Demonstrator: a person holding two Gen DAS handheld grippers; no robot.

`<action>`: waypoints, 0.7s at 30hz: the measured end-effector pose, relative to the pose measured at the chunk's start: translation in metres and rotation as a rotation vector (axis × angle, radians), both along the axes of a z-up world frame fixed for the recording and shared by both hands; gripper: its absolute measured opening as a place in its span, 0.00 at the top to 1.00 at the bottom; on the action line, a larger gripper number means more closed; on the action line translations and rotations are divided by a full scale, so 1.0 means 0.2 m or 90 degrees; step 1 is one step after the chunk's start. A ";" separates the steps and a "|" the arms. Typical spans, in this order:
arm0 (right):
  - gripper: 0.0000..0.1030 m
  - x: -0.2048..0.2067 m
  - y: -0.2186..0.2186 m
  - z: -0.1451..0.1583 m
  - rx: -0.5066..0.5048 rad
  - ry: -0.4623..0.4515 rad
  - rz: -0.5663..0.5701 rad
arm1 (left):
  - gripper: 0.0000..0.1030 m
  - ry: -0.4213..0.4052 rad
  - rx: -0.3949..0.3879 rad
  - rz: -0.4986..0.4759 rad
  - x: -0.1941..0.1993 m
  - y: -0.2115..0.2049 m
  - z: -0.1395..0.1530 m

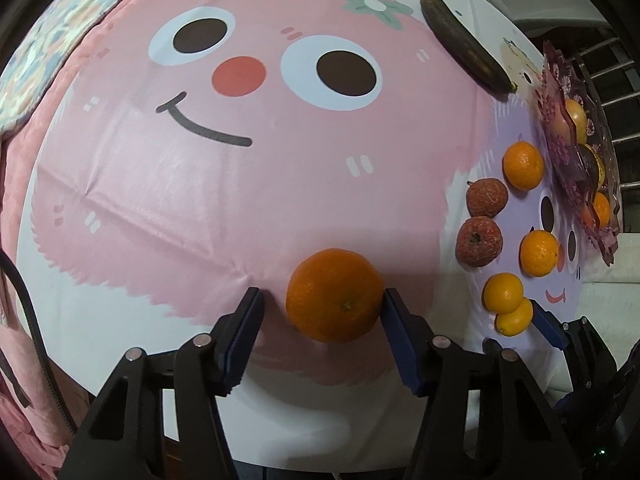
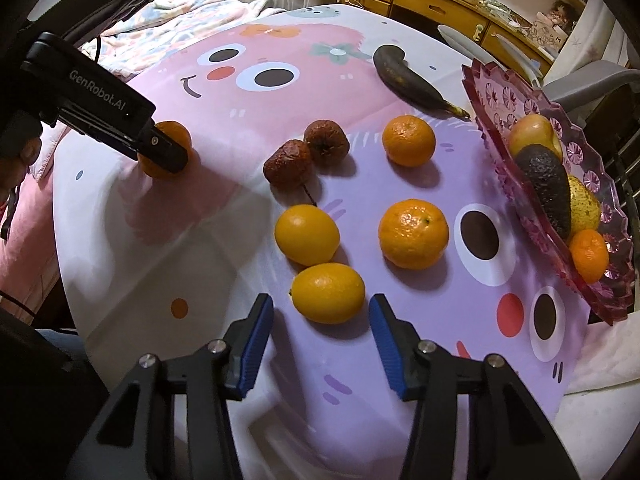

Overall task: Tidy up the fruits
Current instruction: 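Grasp the orange with the left tool while the right tool grasps the yellow citrus, then carry the orange and yellow citrus into the bowl while both tools open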

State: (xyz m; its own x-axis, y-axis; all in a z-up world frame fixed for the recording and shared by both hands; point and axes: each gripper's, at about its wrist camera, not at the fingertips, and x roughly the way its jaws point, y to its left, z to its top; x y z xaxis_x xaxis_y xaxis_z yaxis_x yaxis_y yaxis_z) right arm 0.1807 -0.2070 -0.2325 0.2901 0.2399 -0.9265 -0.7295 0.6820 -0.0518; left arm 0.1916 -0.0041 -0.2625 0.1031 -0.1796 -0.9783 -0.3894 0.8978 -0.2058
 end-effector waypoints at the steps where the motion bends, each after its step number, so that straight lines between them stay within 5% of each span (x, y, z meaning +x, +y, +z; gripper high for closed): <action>1: 0.54 0.00 0.00 0.00 0.001 0.000 -0.002 | 0.48 -0.005 -0.001 0.000 0.00 0.00 0.00; 4: 0.57 0.01 0.01 0.00 0.002 0.000 -0.006 | 0.57 -0.014 -0.012 -0.004 0.00 -0.02 0.00; 13: 0.63 0.04 0.01 0.02 0.004 0.015 -0.023 | 0.59 -0.016 -0.004 -0.014 0.01 -0.02 0.03; 21: 0.63 0.08 0.00 0.19 0.042 0.003 -0.041 | 0.59 -0.058 -0.001 -0.028 0.10 0.00 0.18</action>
State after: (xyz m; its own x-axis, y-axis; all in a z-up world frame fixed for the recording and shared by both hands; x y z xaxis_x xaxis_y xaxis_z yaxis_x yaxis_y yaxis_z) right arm 0.1977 -0.2079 -0.1940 0.3030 0.2819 -0.9104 -0.6841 0.7294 -0.0019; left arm 0.2109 -0.0051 -0.2270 0.1830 -0.1880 -0.9650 -0.3289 0.9133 -0.2403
